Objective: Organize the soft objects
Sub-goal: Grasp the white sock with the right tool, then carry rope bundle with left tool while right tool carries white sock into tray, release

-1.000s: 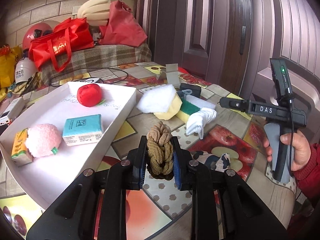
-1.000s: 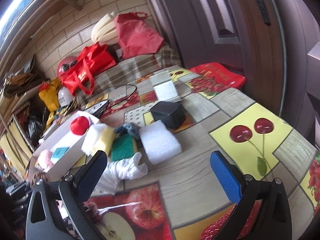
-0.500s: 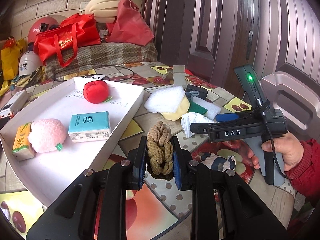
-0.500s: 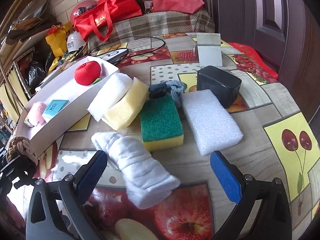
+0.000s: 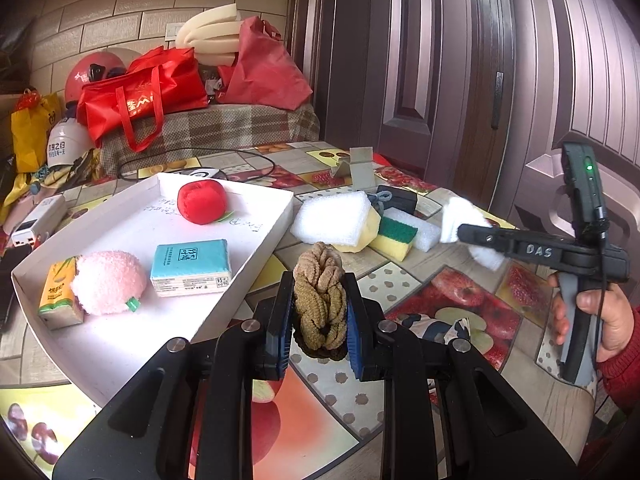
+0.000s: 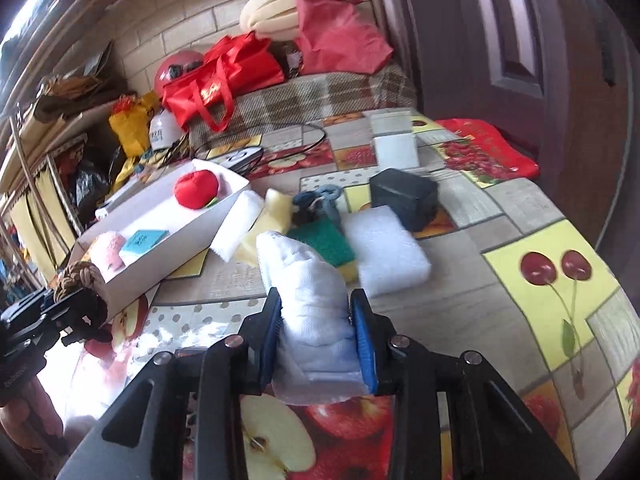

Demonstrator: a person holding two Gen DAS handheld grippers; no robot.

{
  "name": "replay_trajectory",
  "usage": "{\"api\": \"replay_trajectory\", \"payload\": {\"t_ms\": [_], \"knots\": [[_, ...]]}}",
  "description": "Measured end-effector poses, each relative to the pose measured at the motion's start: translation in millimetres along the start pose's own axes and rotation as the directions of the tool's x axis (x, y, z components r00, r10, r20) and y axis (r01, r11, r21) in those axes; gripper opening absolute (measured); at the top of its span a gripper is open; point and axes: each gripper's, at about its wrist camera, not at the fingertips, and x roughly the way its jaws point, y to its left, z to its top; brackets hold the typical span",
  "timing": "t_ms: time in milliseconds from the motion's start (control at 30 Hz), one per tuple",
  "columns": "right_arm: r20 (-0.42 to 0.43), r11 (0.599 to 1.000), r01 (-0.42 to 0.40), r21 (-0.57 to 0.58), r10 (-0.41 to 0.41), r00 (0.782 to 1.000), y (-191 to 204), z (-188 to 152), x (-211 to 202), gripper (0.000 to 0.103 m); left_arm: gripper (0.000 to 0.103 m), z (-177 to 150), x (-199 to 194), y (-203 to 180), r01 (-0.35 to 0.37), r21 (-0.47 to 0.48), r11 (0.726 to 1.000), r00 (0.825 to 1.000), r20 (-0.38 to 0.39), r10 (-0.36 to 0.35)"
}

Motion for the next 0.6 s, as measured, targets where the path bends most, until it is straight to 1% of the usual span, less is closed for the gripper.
{"api": "replay_trajectory", "payload": {"t_ms": [100,167,400,600], "knots": [[0.099,0.996,0.014,0.083,-0.022,0.995,-16,-3,-30,0.034,0.021,0,-3,0,-0.013,0.006,1.000,1.000,0.012,0.013],[0.141,0.995,0.018,0.098,-0.032,0.989,-18,-4,-41,0.034,0.021,0,-5,0,-0.024,0.010,1.000,0.999,0.024,0.024],[0.215,0.998,0.065,0.015,-0.067,0.974,2,-4,-52,0.034,0.021,-2,-11,-3,-0.084,0.016,0.996,0.995,0.063,0.083],[0.268,0.993,0.110,-0.034,-0.097,0.959,14,-6,-58,0.034,0.022,-3,-13,-7,-0.172,0.028,0.985,0.982,0.086,0.169]]}}
